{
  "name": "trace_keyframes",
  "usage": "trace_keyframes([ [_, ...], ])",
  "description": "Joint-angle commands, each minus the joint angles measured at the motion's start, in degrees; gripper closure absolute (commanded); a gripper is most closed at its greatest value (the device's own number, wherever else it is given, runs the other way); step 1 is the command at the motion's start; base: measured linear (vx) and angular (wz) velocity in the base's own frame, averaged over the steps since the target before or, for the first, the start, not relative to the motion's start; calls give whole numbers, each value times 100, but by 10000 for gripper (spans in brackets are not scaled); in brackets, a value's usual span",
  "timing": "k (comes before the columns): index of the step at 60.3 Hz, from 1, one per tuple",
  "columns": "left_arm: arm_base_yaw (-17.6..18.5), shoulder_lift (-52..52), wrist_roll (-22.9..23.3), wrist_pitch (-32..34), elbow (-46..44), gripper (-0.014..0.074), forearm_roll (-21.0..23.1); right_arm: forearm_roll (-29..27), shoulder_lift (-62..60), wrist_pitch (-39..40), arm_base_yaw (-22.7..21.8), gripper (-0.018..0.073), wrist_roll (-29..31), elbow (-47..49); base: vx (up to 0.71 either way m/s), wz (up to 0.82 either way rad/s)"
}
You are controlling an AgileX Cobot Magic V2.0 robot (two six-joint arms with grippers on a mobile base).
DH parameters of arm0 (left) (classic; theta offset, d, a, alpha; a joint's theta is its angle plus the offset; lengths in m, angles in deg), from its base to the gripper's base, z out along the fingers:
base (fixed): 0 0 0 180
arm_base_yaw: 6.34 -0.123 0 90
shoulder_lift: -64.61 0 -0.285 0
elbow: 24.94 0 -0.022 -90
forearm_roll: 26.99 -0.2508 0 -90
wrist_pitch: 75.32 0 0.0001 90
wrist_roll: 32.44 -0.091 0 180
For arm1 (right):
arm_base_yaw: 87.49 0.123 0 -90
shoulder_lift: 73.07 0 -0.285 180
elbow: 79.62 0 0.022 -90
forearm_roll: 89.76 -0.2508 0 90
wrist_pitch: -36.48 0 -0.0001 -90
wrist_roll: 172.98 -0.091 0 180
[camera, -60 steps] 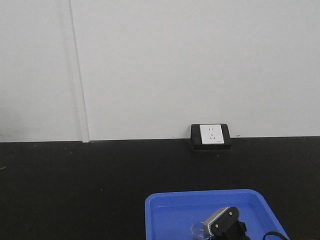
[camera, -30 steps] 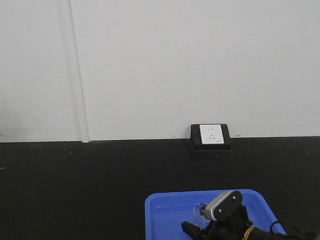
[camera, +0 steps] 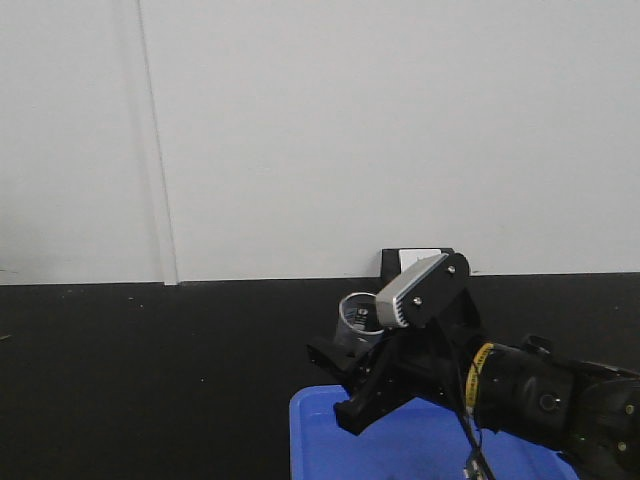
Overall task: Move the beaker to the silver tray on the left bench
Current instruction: 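Close the right gripper on the beaker and lift it up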
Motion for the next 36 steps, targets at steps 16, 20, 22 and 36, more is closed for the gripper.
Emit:
trace_keyframes([
  [16,19,-34,3,454,112,595,45,-107,-238,34,292,573,-33,254,0,0],
  [20,19,-34,3,454,112,595,45,-110,-238,34,292,573,-33,234,0,0],
  [22,19,-34,3,454,112,595,45,-106,-238,34,292,573,-33,234,0,0],
  [36,19,-34,3,454,112,595,45,-106,-238,34,292,573,-33,234,0,0],
])
